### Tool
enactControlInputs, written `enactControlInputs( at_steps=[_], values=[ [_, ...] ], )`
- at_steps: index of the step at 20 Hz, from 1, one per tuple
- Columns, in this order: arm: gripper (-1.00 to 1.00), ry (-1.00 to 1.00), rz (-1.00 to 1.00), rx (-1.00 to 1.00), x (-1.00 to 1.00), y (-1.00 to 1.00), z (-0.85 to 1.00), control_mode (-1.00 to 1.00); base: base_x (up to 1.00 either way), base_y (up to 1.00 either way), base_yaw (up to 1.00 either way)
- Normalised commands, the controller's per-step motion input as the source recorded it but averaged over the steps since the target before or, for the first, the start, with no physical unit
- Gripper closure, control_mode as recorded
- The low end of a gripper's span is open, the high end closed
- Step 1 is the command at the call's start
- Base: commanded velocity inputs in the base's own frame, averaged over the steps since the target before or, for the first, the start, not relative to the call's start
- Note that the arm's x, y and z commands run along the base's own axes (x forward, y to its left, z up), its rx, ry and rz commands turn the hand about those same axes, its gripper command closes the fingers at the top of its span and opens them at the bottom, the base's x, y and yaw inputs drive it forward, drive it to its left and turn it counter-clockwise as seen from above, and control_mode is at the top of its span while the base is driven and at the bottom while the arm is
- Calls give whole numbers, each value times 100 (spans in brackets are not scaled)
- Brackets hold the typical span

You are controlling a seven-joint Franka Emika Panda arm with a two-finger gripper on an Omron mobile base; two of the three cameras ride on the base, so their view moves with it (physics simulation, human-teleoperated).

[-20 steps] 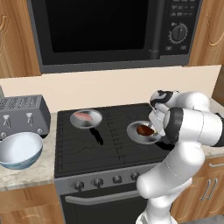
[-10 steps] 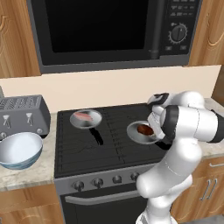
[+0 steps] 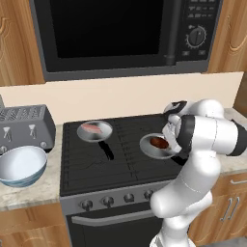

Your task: Place one of the steaks on the plate and the other in the bowl. Then place the bowl in the fridge.

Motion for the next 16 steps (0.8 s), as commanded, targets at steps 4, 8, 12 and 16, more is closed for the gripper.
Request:
enactControlInputs(
  at_steps=[4,8,12,16],
  values=[
    [100,-13,0,8,-16,1,54,-100,0,0,0],
    [100,-4,0,5,-29,18,74,-100,0,0,0],
    [100,0,-2,7,-66,28,36,-100,0,0,0],
    [100,0,-8,1,-66,45,16,-100,0,0,0]
  ],
)
